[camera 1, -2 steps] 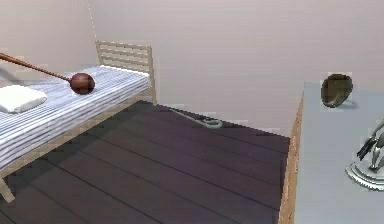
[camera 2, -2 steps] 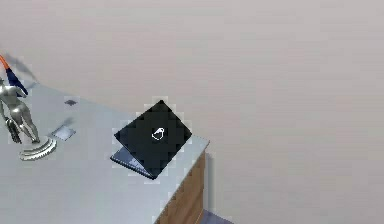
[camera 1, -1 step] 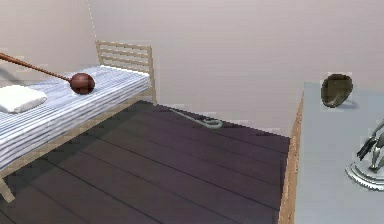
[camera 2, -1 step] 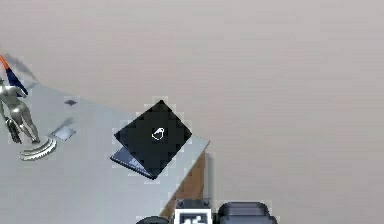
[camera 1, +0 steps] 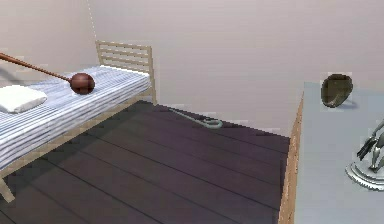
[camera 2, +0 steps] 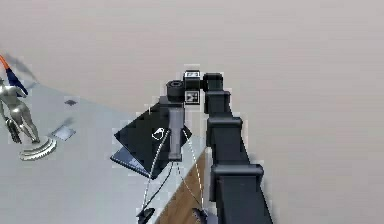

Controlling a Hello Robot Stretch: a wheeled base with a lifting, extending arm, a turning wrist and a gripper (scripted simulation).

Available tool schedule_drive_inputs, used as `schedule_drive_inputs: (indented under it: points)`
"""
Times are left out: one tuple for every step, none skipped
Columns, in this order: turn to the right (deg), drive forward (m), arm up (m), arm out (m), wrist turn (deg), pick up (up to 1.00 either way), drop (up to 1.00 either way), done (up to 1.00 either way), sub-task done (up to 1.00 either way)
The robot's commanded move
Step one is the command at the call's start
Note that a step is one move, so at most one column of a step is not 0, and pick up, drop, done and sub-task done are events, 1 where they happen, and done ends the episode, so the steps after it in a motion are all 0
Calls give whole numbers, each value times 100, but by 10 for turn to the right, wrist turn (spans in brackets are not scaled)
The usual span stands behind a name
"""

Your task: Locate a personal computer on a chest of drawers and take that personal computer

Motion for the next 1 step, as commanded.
schedule_drive_inputs:
  points:
    - [0,0,0,0,450,0,0,0,0]
